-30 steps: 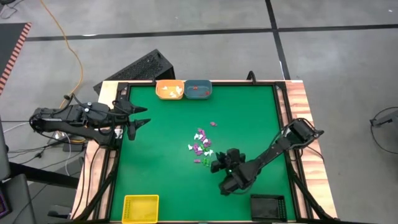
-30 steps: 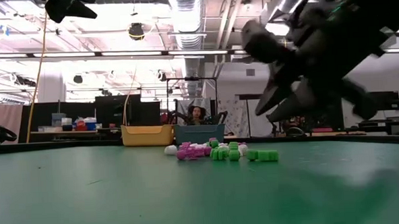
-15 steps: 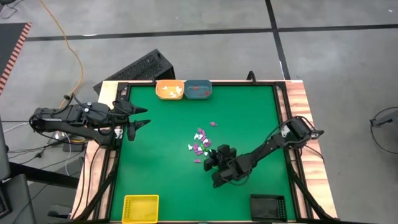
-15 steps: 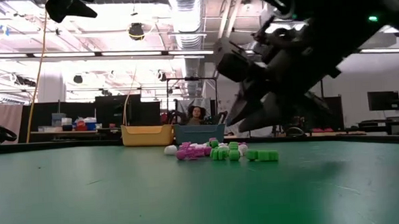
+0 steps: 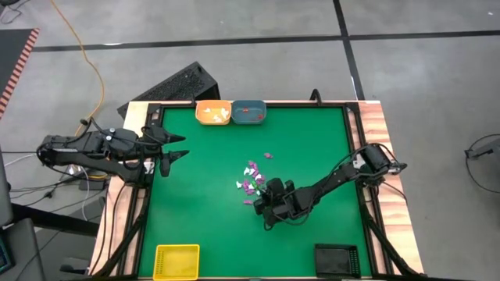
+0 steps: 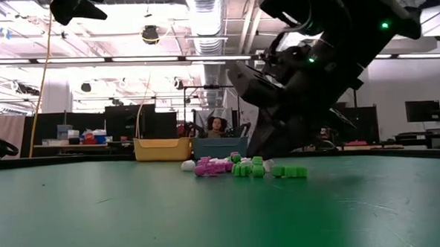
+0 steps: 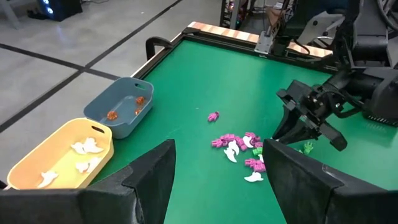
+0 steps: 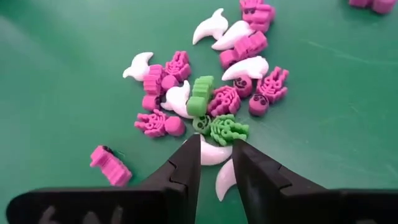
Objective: Sort Halloween decoration
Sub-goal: Put the white ghost into the orange bin
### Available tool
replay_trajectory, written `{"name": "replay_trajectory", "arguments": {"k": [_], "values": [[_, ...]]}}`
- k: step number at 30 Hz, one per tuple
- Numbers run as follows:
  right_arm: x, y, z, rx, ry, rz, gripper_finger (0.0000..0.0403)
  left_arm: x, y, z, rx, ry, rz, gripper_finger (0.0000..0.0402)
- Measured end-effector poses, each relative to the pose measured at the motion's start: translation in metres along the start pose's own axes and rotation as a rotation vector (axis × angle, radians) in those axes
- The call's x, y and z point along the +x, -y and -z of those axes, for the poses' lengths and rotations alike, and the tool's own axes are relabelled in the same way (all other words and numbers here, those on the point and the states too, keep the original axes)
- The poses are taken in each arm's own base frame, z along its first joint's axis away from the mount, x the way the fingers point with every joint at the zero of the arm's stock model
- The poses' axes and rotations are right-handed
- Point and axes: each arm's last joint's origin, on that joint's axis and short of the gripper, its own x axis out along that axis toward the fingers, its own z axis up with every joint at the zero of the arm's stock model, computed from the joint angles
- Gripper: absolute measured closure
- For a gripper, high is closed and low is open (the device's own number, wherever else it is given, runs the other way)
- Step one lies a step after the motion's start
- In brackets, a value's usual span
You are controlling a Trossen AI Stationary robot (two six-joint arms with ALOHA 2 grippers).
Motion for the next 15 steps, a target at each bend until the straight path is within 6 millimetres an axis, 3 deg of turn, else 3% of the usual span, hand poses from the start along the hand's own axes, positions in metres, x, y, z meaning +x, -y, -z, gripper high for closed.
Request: {"name": "replay_trajectory", "arguments": {"k": [8, 15], "values": [[-0.009, 0.007, 0.011, 0.1, -0.029, 0.065, 0.0285, 0.0, 0.0, 0.0, 0.0, 0.0, -0.001, 0.017], [-0.033, 0.023, 0.029, 0.178, -0.015, 0.174, 0.0285, 0.0, 0.0, 0.0, 0.001, 0.0, -0.002, 0.017]]}}
